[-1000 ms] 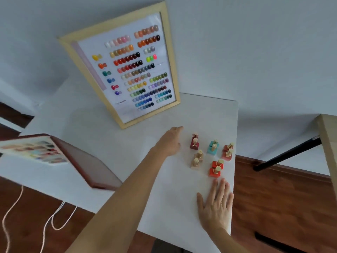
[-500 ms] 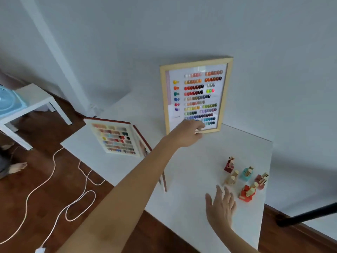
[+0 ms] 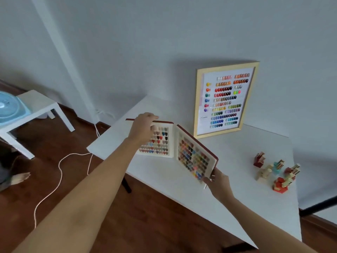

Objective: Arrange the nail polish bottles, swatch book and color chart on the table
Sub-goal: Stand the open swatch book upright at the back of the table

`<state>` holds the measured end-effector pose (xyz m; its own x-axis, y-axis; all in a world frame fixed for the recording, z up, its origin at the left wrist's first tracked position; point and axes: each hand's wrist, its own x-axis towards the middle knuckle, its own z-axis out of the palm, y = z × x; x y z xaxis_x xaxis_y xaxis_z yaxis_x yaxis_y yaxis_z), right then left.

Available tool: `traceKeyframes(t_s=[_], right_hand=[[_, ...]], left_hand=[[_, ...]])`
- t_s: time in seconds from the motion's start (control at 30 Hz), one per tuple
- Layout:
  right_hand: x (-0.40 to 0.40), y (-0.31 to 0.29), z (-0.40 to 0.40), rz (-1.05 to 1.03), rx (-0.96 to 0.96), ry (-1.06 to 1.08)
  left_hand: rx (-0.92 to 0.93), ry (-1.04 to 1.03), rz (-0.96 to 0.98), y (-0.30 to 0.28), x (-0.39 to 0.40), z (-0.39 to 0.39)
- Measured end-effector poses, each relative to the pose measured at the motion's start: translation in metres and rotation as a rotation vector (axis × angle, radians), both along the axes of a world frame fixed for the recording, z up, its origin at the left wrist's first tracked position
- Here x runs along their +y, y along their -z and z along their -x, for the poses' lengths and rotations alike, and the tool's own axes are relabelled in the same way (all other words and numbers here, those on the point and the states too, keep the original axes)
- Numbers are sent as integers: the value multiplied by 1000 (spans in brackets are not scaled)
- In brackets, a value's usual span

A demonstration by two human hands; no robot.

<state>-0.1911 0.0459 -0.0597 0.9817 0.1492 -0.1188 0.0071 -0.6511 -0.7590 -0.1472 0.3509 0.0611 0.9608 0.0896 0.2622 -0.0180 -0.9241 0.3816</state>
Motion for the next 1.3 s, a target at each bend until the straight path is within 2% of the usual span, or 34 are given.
traceKeyframes(t_s=[0.1, 0.33, 0.57, 0.83, 1.3], right_hand=[[4, 2, -2, 43, 1, 55], [7, 10, -15, 68, 3, 61], [33, 9, -49, 22, -2, 46], [94, 5, -80, -83, 51, 48], [219, -1, -137, -90, 77, 154]], left_hand=[[59, -17, -90, 13, 32, -4], [-20, -30, 73, 29, 76, -18], [-53, -22, 59, 34, 102, -36], [-33, -95, 74, 27, 144, -50], [-42, -100, 76, 26, 253, -117]])
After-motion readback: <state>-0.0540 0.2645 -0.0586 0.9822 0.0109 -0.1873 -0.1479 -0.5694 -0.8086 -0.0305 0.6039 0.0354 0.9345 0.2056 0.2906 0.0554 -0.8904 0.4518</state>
